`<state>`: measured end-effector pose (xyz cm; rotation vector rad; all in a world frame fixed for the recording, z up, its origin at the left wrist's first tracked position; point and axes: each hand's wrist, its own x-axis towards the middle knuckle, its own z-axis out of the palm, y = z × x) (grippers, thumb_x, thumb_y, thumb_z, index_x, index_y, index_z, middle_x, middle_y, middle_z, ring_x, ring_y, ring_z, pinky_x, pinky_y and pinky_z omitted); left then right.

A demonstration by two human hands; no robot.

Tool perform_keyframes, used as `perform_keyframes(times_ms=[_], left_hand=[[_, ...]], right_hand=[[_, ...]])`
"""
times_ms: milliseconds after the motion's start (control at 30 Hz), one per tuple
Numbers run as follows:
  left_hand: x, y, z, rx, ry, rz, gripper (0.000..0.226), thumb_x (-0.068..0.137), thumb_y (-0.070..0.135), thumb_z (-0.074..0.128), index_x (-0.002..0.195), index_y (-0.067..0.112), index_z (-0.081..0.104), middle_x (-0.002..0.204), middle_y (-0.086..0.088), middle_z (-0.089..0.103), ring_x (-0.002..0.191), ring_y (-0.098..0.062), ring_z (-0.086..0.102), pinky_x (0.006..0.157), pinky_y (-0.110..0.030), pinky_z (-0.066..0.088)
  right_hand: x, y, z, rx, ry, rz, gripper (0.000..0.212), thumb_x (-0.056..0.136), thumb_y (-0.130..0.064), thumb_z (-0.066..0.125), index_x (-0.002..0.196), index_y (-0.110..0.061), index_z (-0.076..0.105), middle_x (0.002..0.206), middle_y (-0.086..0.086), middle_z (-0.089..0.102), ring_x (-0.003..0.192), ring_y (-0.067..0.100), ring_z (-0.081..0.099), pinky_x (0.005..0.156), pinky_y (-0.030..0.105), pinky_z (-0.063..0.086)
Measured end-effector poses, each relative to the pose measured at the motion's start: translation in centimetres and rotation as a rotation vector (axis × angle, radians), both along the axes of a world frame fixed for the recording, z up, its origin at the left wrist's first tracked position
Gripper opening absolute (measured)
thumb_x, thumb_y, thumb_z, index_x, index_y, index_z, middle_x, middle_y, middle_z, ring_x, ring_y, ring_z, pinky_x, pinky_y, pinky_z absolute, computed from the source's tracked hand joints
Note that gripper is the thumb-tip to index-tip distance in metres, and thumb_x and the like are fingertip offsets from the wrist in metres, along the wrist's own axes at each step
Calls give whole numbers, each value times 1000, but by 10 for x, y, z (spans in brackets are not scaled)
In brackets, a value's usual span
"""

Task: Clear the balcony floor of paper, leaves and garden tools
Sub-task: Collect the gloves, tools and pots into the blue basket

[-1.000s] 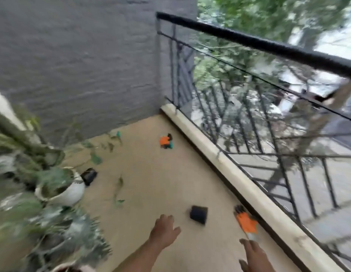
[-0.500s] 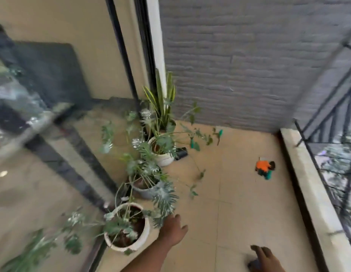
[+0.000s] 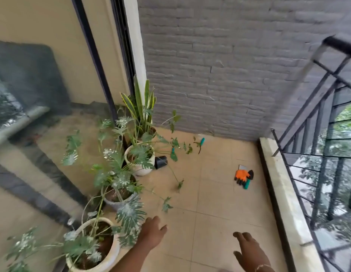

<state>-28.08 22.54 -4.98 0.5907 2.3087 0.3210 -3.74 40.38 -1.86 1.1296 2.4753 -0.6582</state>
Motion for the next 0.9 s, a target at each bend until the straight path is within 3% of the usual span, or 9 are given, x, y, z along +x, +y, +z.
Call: perform_keyframes(times_ms=[267,567,633,733,900], left_hand=[[-48,112,-14,-15,9,-71,46,95,40,45,133,13,42,132,-13,42,121,-28,47,97,-28,40],[-162,282,0,7,34,-185,42,94,40,47,119,6,52,126,-15,52,115,-30,52,94,-33,44],[-182,319,5,9,15,-177,46,95,39,48,126,5,49,131,-16,50,119,-30,50,96,-32,43],[-192,364,11,9,31,-208,52,95,40,47,134,6,44,137,-16,47,125,-30,46,100,-32,41],[-191,442,5,-6,49,-323,48,95,41,47,130,8,47,132,-15,48,119,-29,49,94,-31,42]], right_hand=[[-37,96,-8,25,-32,-29,52,92,-28,49,140,-27,28,141,2,30,128,21,38,101,27,38],[-117,239,6,38,-77,-170,52,92,-27,50,140,-23,32,139,4,38,127,21,39,100,27,36],[-131,263,9,41,-69,-215,52,92,-28,51,140,-23,33,138,4,39,125,21,41,99,27,37],[-140,288,5,22,-74,-275,51,92,-29,51,140,-23,33,137,3,39,125,20,42,97,27,39],[-146,338,-10,-56,-96,-379,50,92,-28,52,138,-22,34,134,4,41,122,20,44,96,28,40]])
